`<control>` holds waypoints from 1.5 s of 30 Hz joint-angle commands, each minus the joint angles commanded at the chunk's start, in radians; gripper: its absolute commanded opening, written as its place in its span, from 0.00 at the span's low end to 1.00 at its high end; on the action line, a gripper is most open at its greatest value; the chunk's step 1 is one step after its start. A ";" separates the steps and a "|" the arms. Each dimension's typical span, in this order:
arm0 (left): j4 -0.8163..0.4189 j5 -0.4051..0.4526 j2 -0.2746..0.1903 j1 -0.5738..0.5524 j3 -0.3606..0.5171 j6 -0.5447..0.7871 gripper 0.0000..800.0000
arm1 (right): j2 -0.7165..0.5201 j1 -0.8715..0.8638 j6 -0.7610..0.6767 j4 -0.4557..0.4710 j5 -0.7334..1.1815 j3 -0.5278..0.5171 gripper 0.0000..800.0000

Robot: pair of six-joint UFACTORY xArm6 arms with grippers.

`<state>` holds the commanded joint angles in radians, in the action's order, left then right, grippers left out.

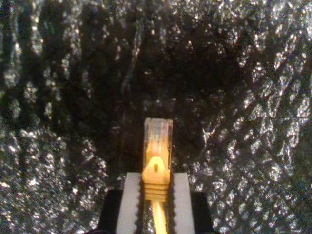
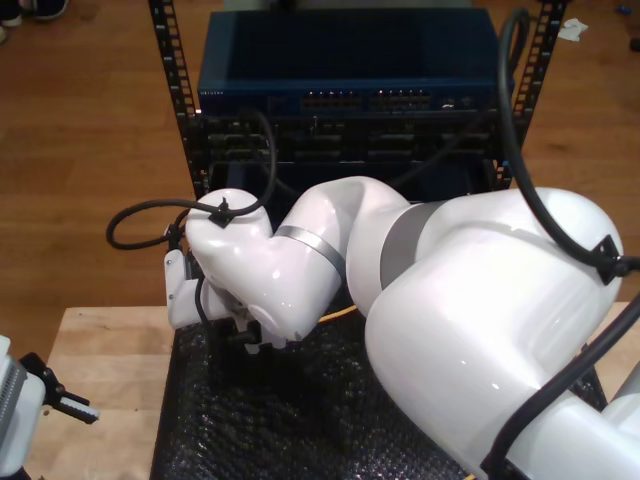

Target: Grab the cable and plug it in

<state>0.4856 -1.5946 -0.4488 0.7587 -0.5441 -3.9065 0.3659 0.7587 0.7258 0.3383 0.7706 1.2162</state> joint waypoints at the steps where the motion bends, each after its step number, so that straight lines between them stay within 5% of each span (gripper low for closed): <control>1: 0.000 -0.005 0.002 0.000 -0.002 0.000 1.00 | -0.008 0.000 0.002 0.000 0.003 -0.002 0.01; 14: 0.005 -0.087 0.011 -0.002 -0.018 -0.002 1.00 | -0.178 -0.025 0.114 -0.041 0.077 -0.077 0.01; 25: 0.020 -0.095 0.011 -0.023 -0.048 -0.061 1.00 | -0.325 -0.098 0.313 -0.321 0.226 -0.097 0.01; 32: 0.137 -0.161 0.009 -0.089 -0.084 -0.173 1.00 | -0.450 -0.153 0.350 -0.423 0.298 -0.146 0.01; 45: 0.330 -0.152 0.041 -0.275 -0.083 -0.232 1.00 | -0.598 -0.244 0.391 -0.608 0.425 -0.150 0.01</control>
<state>0.8155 -1.7465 -0.4074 0.4841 -0.6270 -4.1382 -0.2325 0.5148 1.1170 -0.2693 1.1956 1.0658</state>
